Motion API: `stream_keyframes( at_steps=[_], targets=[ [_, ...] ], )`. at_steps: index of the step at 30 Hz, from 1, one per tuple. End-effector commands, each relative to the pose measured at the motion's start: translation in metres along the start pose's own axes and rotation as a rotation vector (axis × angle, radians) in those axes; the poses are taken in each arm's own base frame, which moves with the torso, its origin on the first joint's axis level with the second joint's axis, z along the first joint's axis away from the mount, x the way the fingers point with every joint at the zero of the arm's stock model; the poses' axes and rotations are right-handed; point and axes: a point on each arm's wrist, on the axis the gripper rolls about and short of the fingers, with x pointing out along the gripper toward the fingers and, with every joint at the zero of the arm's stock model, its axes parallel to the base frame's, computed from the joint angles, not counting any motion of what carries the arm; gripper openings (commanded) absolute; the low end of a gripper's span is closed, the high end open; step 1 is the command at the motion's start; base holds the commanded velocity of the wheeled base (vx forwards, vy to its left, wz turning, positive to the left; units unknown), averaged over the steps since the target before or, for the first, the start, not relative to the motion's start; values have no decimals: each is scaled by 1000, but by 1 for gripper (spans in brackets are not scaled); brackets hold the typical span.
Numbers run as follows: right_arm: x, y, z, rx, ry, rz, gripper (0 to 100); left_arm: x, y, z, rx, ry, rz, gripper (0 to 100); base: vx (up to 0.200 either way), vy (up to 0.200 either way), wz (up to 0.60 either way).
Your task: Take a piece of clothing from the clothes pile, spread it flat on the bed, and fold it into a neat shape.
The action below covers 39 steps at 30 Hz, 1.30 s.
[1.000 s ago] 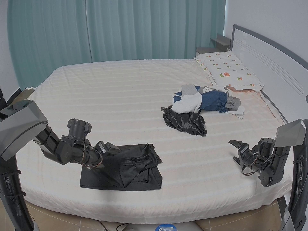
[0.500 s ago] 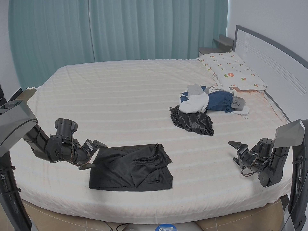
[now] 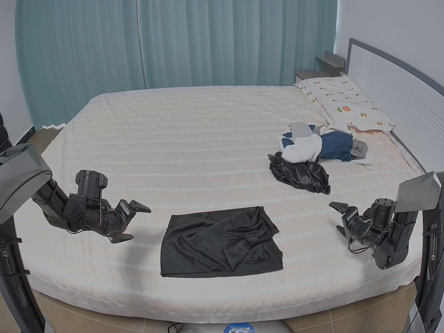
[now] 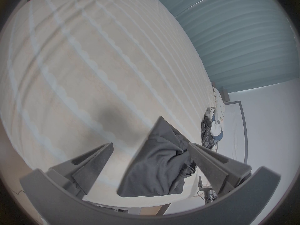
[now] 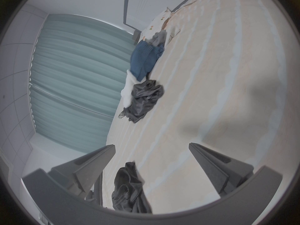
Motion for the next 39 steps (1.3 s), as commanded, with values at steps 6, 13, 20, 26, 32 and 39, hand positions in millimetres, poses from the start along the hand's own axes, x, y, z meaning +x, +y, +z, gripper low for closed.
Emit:
stream_keyframes(
  at_steps=[6, 13, 20, 26, 32, 39],
  targets=[
    [-7, 45, -33, -132, 48, 87, 100, 3, 4, 0, -7, 11, 7, 100, 0, 167, 0],
    [3, 60, -73, -352, 110, 54, 100, 4, 4, -2, 1, 13, 11, 100, 0, 0, 0],
    [23, 100, -124, -711, 156, -32, 100, 4, 4, -3, 4, 9, 17, 100, 0, 0, 0],
    [31, 130, -143, -862, 173, -23, 100, 4, 4, -3, 5, 10, 18, 100, 0, 0, 0],
    [39, 146, -160, -921, 226, -61, 100, 4, 4, -3, 6, 9, 17, 100, 0, 0, 0],
    [43, 136, -168, -1055, 279, -109, 100, 4, 4, -3, 8, 9, 17, 100, 0, 0, 0]
  ],
)
